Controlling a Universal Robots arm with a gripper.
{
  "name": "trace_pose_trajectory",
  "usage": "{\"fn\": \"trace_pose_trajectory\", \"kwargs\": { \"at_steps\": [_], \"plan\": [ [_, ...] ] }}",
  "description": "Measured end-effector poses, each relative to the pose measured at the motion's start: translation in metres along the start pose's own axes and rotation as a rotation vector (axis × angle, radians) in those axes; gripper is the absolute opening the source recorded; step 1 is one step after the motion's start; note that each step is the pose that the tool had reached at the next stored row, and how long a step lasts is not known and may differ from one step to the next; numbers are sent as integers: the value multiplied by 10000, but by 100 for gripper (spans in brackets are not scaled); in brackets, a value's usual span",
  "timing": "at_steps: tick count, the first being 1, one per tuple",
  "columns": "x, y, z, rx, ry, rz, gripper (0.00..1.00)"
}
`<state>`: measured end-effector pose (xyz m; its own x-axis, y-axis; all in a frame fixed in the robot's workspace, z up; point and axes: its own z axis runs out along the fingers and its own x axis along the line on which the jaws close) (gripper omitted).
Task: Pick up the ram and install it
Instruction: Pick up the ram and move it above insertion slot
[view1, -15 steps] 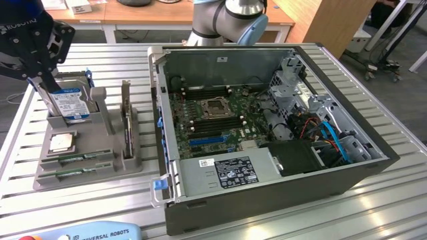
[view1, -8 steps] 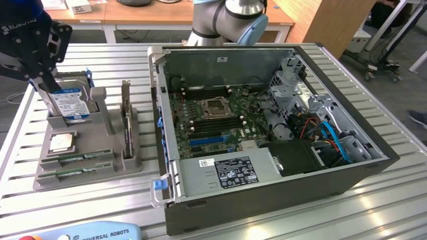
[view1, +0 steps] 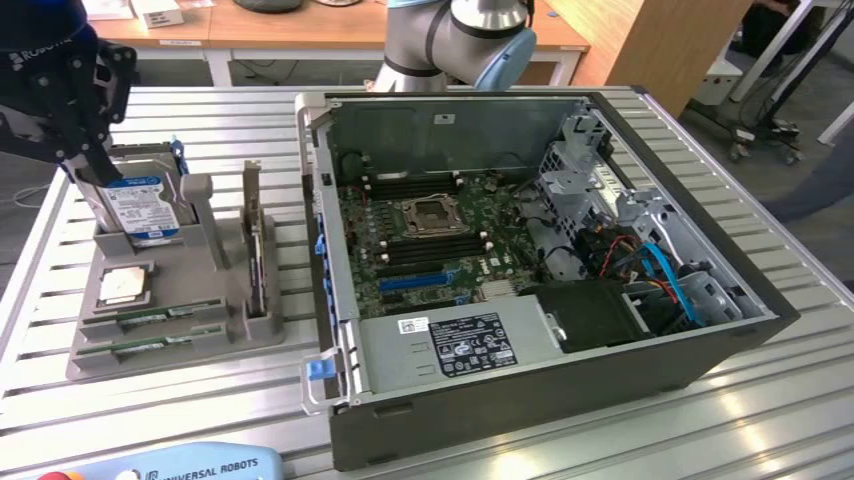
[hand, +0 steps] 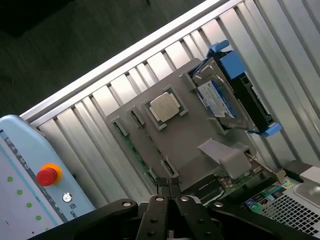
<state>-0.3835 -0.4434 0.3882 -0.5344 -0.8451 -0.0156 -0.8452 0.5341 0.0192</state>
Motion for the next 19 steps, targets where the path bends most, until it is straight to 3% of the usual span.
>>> {"fn": "trace_pose_trajectory", "kwargs": {
  "at_steps": [19],
  "plan": [
    [0, 0, 12, -27, 99, -3258, 10]
  ]
}}
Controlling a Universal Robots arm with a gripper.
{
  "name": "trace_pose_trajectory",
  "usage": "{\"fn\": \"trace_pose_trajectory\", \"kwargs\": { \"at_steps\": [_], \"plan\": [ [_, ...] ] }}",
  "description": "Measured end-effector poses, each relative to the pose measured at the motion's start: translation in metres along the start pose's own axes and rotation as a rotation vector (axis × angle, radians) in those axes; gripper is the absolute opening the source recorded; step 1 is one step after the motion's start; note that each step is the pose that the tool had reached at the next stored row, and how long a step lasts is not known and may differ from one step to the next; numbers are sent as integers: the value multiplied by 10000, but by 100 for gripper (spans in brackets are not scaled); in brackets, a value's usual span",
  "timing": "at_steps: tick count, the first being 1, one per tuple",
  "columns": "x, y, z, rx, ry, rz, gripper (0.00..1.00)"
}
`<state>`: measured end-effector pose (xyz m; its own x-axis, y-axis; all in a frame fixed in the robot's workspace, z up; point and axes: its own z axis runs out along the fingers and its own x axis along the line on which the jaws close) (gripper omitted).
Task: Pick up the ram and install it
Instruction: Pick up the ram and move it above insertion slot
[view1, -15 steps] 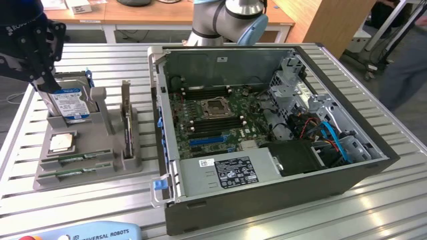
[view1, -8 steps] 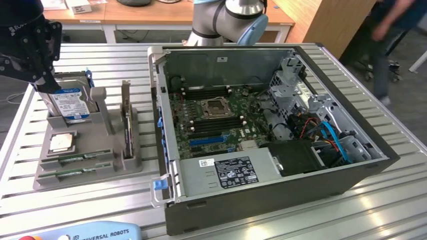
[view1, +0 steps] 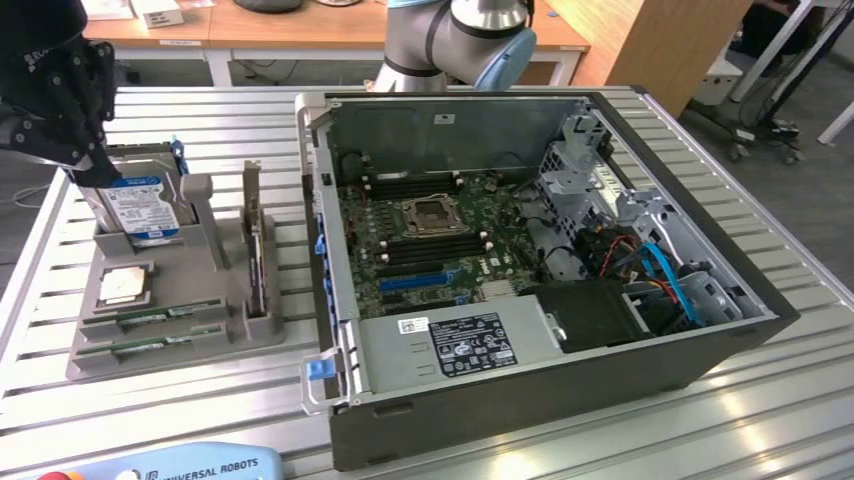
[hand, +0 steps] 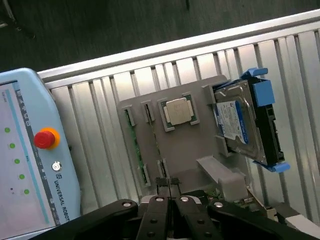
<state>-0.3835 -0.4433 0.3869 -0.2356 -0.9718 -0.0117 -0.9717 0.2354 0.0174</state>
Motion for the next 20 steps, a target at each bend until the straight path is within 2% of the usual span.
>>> {"fn": "trace_pose_trajectory", "kwargs": {
  "at_steps": [7, 10, 12, 20],
  "plan": [
    [0, 0, 4, -9, 37, -1151, 10],
    [0, 0, 5, -12, 50, -1470, 10],
    [0, 0, 7, -13, 53, -1622, 10],
    [0, 0, 7, -14, 55, -1668, 10]
  ]
}}
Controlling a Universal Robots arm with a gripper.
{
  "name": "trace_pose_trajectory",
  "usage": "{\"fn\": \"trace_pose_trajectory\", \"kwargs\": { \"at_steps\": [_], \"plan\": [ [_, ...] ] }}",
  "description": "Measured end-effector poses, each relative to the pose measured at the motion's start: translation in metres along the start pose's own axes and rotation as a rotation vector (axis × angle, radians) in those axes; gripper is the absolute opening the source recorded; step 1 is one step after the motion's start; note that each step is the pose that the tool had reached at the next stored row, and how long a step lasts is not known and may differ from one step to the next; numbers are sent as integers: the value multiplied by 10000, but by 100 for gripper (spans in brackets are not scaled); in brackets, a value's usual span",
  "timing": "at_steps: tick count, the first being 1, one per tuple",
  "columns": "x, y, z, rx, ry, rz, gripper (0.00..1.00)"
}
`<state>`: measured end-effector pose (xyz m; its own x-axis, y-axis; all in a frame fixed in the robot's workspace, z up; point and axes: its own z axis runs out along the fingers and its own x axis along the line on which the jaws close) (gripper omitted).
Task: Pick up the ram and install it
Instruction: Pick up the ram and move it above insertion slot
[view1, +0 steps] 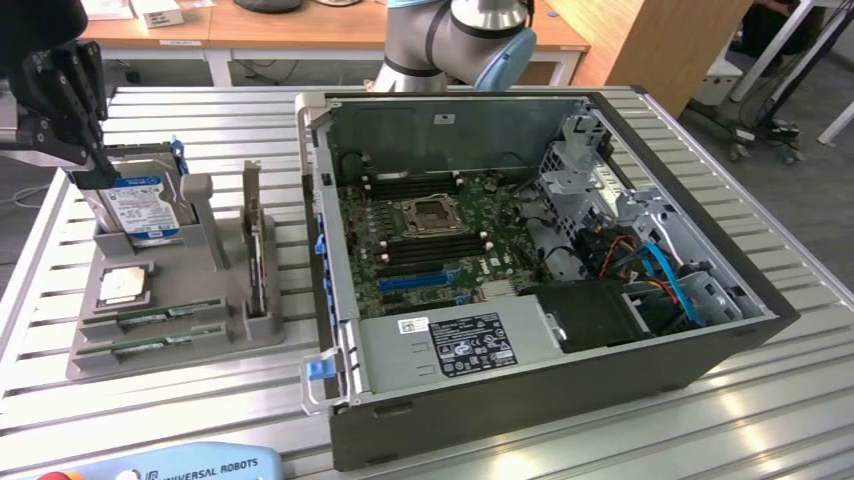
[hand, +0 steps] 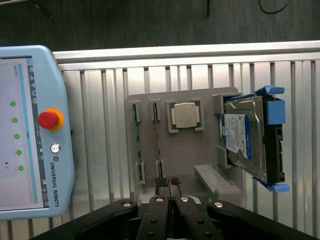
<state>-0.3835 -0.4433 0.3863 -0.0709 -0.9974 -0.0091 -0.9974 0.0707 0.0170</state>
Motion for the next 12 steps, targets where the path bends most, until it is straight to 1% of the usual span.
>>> {"fn": "trace_pose_trajectory", "kwargs": {
  "at_steps": [5, 12],
  "plan": [
    [0, 0, 2, -3, 6, -310, 10],
    [0, 0, 6, -6, 9, -479, 10]
  ]
}}
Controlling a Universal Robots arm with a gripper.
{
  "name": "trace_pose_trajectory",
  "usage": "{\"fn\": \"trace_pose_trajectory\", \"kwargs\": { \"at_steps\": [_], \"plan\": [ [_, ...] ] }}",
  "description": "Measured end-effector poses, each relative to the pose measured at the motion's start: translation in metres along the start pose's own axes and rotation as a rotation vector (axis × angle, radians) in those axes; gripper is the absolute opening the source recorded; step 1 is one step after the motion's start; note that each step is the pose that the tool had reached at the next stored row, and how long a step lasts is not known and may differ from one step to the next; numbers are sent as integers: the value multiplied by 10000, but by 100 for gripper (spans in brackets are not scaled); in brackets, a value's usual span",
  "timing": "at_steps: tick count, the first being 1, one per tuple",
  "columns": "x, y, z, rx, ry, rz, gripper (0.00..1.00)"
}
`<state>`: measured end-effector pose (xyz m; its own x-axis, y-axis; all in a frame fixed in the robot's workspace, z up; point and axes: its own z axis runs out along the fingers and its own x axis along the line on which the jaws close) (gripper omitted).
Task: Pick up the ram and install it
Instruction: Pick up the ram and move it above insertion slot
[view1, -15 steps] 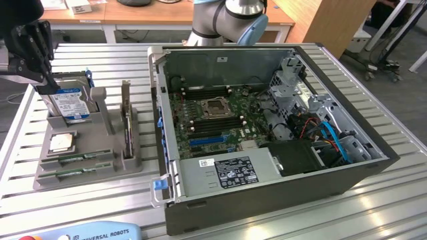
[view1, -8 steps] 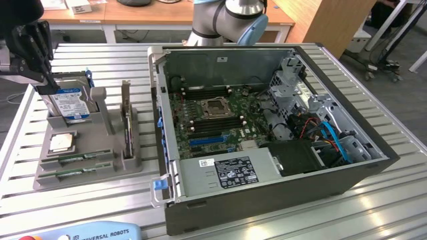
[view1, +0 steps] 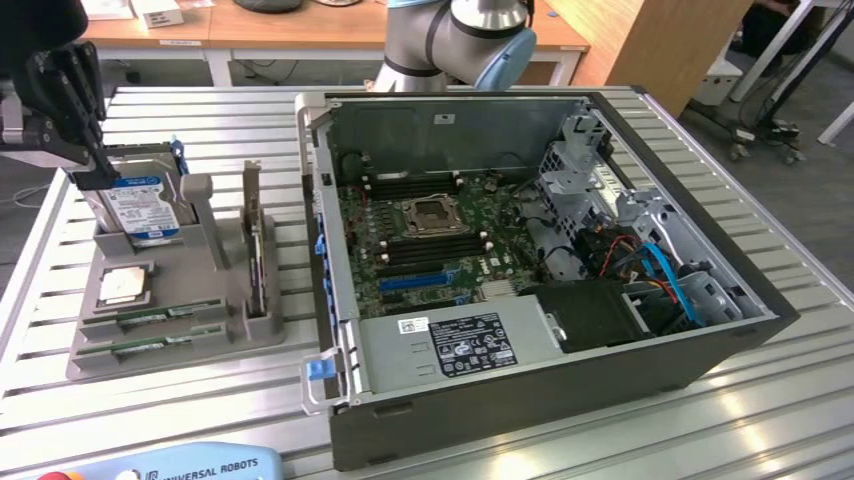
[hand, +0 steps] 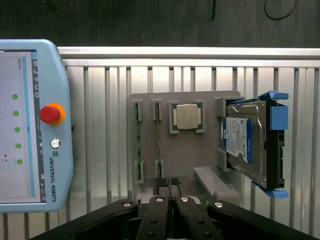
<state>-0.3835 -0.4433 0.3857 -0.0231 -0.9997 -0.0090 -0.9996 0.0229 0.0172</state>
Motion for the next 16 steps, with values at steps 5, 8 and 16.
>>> {"fn": "trace_pose_trajectory", "kwargs": {
  "at_steps": [5, 8, 16],
  "plan": [
    [0, 0, 5, 0, 1, -114, 10],
    [0, 0, 9, -2, 3, -208, 10],
    [0, 0, 13, -1, -3, -306, 10]
  ]
}}
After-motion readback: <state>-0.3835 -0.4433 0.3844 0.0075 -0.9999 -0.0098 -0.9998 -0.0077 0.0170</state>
